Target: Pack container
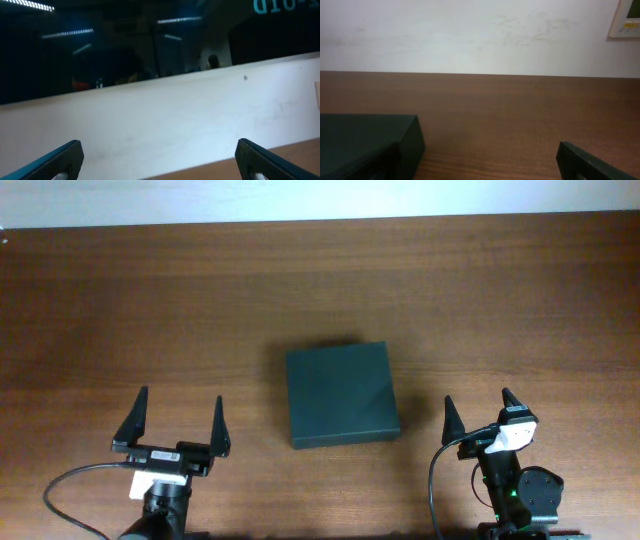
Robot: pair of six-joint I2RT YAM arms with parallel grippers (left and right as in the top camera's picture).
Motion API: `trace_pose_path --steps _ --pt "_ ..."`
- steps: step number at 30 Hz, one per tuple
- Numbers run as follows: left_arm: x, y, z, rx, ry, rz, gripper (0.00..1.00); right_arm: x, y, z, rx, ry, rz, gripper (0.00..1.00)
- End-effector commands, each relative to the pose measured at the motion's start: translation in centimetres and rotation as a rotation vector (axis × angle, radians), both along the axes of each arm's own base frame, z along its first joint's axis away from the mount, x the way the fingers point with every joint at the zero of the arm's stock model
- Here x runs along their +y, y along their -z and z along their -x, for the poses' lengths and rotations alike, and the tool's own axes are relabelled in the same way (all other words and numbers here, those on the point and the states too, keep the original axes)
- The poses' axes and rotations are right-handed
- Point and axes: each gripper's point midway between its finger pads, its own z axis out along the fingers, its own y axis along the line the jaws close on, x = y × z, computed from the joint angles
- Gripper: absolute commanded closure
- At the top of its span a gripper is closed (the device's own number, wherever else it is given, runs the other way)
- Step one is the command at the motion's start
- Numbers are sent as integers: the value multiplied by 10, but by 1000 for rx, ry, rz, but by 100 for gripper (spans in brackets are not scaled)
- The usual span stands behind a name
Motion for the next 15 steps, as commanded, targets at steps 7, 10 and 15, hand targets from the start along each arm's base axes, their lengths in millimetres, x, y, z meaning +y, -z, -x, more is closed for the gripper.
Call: trace_pose_path --steps 7,10,15 --pt "7 63 -22 128 -39 0 1 -2 2 0 1 8 7 1" --pt "8 77 -26 159 -43 1 1 -2 2 0 1 8 7 1" --pt "9 113 -32 311 -50 2 1 -2 2 0 1 8 7 1"
